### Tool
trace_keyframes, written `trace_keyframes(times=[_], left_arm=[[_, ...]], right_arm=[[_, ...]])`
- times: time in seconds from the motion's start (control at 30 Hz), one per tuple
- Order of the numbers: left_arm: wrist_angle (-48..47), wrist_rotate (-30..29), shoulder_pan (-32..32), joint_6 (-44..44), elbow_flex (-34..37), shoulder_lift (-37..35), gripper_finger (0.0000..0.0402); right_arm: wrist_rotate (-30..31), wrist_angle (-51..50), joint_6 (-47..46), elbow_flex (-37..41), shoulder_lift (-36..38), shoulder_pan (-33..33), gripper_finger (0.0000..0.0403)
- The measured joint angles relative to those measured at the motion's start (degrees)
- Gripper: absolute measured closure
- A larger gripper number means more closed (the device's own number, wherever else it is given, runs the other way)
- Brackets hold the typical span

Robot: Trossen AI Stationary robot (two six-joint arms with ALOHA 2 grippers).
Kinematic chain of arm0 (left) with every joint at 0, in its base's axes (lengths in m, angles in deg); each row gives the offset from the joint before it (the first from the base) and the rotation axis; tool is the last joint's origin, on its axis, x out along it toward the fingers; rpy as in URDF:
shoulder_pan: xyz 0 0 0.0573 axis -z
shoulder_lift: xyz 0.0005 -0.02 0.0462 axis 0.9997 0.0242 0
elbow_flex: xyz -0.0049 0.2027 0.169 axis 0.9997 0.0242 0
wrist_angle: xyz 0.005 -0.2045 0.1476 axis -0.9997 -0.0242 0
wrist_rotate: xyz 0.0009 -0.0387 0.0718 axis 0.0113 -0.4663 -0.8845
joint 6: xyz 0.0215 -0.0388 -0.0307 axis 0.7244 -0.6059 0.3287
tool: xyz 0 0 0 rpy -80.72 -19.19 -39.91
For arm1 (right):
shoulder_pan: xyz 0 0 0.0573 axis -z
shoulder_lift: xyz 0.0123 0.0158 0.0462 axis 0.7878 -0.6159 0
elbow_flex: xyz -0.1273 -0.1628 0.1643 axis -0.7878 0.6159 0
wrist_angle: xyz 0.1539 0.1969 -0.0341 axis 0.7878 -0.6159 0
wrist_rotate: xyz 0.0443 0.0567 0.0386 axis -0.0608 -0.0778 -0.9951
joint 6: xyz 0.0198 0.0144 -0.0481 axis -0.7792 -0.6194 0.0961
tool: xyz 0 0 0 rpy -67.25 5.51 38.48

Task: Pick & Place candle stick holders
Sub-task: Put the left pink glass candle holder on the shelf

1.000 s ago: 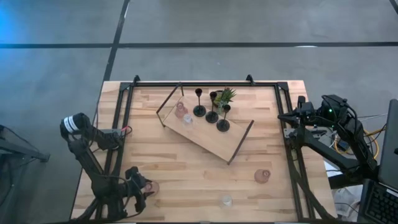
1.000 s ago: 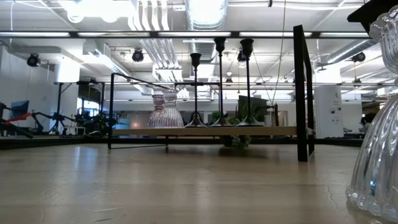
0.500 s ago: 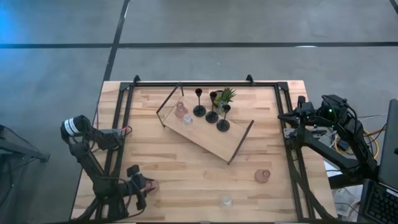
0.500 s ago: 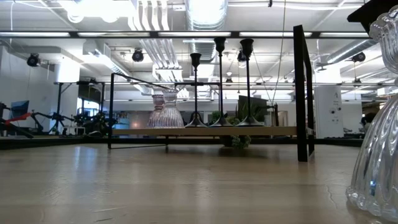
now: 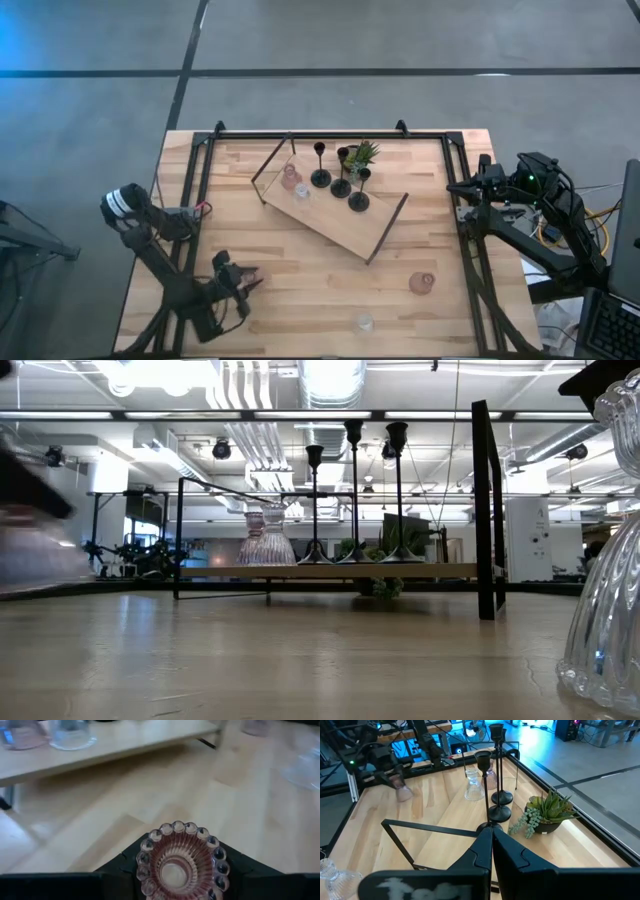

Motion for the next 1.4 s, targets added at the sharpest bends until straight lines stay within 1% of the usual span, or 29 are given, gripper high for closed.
trace_keyframes(times=[0.07,0.17,0.37,0.47,0.57,0.73,0.83,1.03,1.4], left_arm=[[0.0,0.7,-4.0,0.7,-0.3,-0.3,0.0248],[0.7,2.3,-10.7,4.1,-1.8,-1.2,0.0248],[3.6,3.8,-23.0,21.7,-7.0,-2.2,0.0248],[6.4,4.4,-27.8,28.1,-9.3,-2.3,0.0248],[11.0,7.1,-32.0,34.1,-10.5,-2.3,0.0248],[18.6,12.7,-37.5,42.4,-11.3,-2.3,0.0248],[22.3,16.1,-40.3,45.8,-11.2,-2.3,0.0248],[23.8,22.4,-45.2,48.6,-11.2,-2.3,0.0248],[27.1,27.1,-49.8,54.6,-11.0,-2.0,0.0248]], right_arm=[[0.0,0.0,0.0,0.0,0.0,0.0,0.0394],[0.0,0.0,0.0,0.0,0.0,0.0,0.0394],[0.0,0.0,0.0,0.0,0.0,0.0,0.0394],[0.0,0.0,0.0,0.0,0.0,0.0,0.0394],[0.0,0.0,0.0,0.0,0.0,0.0,0.0394],[0.0,0.0,0.0,0.0,0.0,0.0,0.0394],[0.0,0.0,0.0,0.0,0.0,0.0,0.0394],[0.0,0.0,0.0,0.0,0.0,0.0,0.0394],[0.0,0.0,0.0,0.0,0.0,0.0,0.0394]])
